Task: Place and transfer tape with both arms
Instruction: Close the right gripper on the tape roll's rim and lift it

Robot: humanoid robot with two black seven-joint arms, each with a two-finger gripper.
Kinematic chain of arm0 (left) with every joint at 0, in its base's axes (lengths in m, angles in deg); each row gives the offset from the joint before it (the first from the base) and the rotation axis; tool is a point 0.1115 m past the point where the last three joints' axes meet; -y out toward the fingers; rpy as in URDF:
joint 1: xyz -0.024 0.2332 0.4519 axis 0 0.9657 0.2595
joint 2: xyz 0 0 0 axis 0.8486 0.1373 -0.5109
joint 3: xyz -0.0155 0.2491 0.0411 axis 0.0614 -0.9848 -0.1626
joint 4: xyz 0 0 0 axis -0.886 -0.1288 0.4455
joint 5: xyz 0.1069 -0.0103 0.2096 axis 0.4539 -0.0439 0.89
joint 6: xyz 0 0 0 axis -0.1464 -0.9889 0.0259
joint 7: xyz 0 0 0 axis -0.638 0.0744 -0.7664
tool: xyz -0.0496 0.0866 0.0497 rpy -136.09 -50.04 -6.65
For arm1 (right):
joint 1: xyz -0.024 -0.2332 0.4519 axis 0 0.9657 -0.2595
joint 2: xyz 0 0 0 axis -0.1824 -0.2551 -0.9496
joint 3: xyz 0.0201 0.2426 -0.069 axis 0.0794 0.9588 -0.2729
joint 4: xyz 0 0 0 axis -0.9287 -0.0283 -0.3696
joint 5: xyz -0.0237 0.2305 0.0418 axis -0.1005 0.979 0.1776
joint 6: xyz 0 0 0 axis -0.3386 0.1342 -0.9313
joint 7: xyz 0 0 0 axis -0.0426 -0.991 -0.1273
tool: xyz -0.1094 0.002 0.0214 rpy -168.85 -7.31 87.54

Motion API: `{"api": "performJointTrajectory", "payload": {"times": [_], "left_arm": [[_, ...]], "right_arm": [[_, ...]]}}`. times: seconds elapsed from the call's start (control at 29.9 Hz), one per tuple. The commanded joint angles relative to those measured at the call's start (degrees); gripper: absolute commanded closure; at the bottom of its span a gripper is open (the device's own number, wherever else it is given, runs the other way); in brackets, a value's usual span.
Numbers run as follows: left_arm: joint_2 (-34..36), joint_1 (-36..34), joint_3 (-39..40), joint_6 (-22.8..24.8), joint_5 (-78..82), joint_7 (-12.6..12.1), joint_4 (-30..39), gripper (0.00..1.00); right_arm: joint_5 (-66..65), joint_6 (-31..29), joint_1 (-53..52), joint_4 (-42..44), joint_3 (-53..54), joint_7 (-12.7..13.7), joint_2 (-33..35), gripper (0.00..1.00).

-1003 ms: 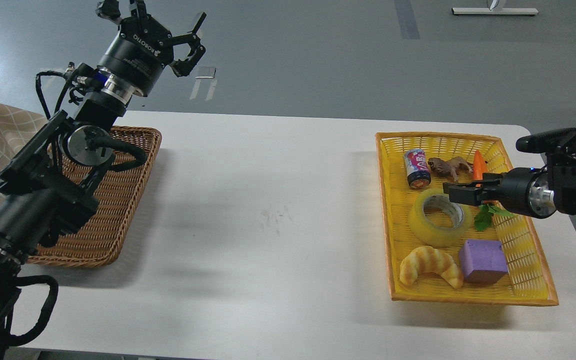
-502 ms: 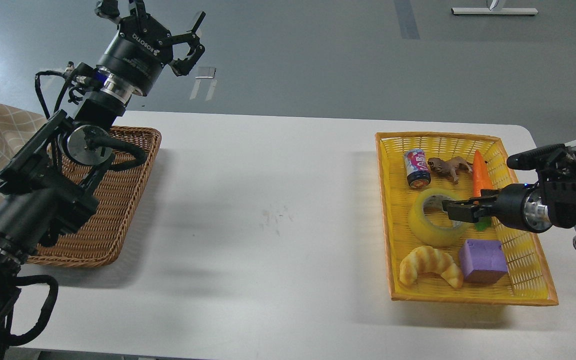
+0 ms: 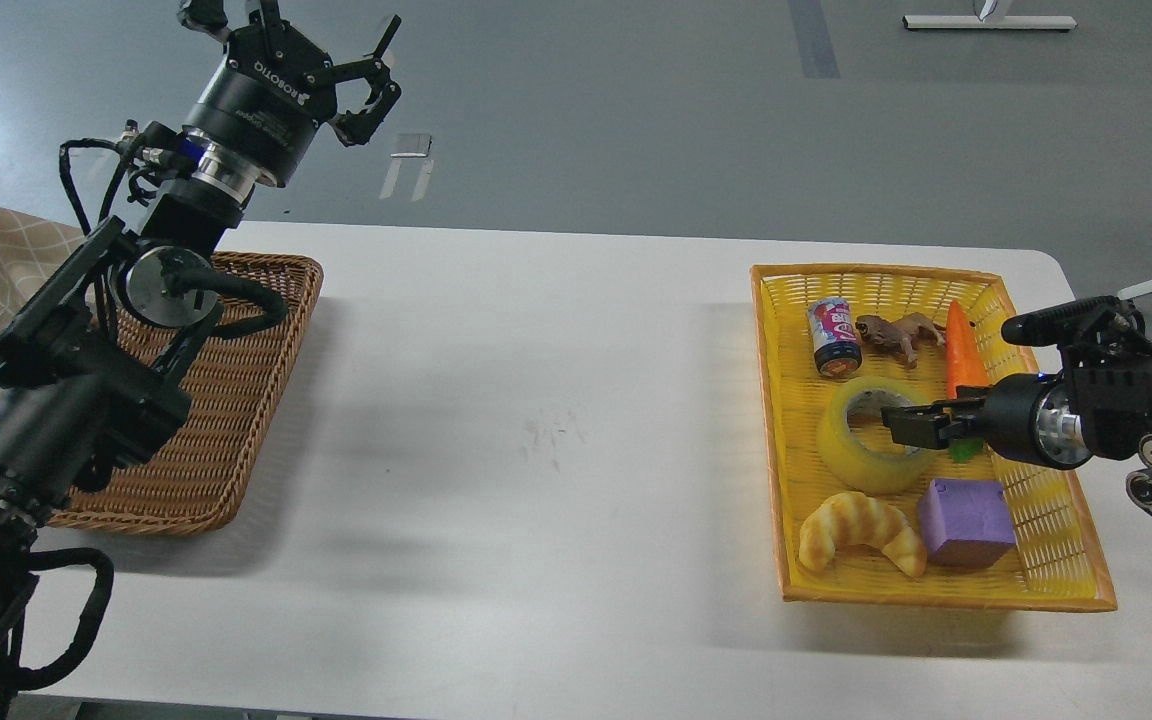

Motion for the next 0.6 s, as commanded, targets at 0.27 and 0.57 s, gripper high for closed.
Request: {"api": "performJointTrajectory", "payload": {"times": [0.27, 0.57], "left_arm": [[0.06, 0.02, 0.0, 0.0, 0.0, -0.01, 0.0, 0.02], [0.06, 0.02, 0.09, 0.0, -0.09, -0.01, -0.09, 0.02]], "right_arm": [[0.0, 0.0, -0.36, 0.01, -2.49, 0.0, -0.03, 0.28], [0.17, 0.0, -0.71, 0.18, -4.51, -0.17, 0.15, 0.75]]}}
